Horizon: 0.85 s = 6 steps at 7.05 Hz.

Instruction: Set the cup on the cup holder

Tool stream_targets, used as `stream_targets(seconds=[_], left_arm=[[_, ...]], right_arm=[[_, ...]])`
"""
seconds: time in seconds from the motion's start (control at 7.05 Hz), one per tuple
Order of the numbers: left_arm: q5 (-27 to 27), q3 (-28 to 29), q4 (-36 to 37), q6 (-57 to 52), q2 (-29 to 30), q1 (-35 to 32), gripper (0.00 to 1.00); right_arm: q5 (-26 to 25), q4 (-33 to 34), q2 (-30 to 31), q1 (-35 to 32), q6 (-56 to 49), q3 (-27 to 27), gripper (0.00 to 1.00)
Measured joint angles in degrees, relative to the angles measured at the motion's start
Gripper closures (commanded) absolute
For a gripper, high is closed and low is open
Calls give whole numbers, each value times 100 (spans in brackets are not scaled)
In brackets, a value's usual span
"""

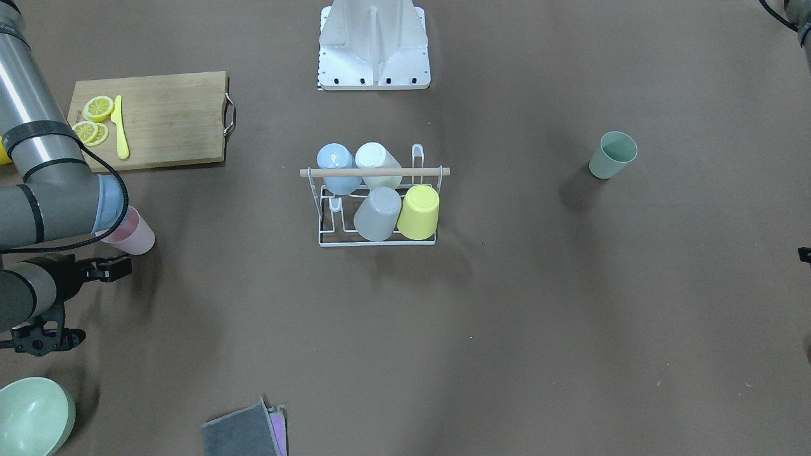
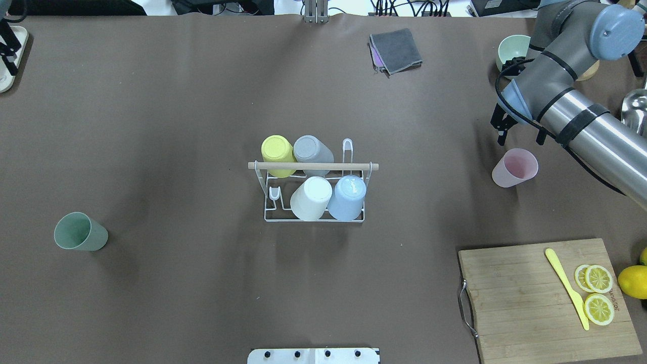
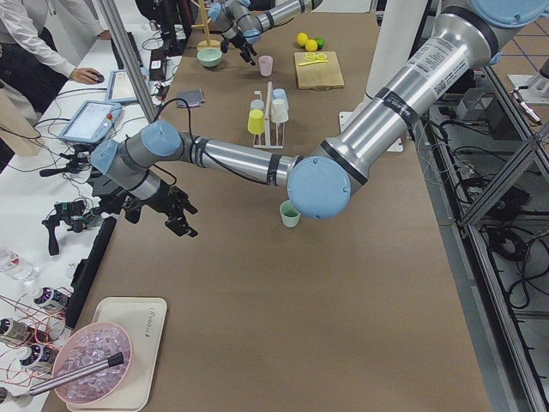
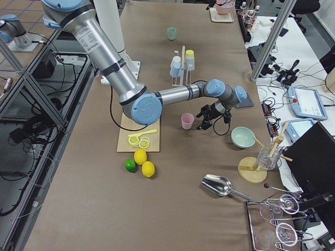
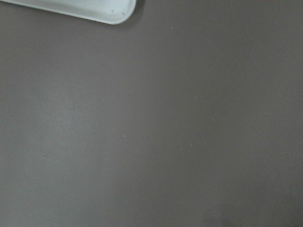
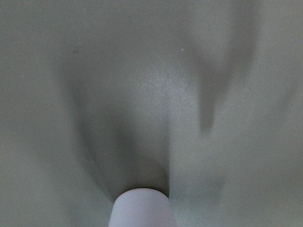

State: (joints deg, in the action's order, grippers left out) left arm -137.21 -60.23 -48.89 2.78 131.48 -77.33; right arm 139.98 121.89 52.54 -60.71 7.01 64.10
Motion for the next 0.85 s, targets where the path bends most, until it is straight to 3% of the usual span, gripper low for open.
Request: stream_targets(seconds=[0.28,0.57,0.85], left_arm=[[-752,-94,49,-7,12,270,2],[-920,-125,355,-210,52,572,2],[-886,-152,1584,-976,142,901,2]], right_arm=[[71,47,-14,18,-17,-66,3],[153,48,-22,29,-111,-224,3],[198,45,-38,43,-192,-328,3]])
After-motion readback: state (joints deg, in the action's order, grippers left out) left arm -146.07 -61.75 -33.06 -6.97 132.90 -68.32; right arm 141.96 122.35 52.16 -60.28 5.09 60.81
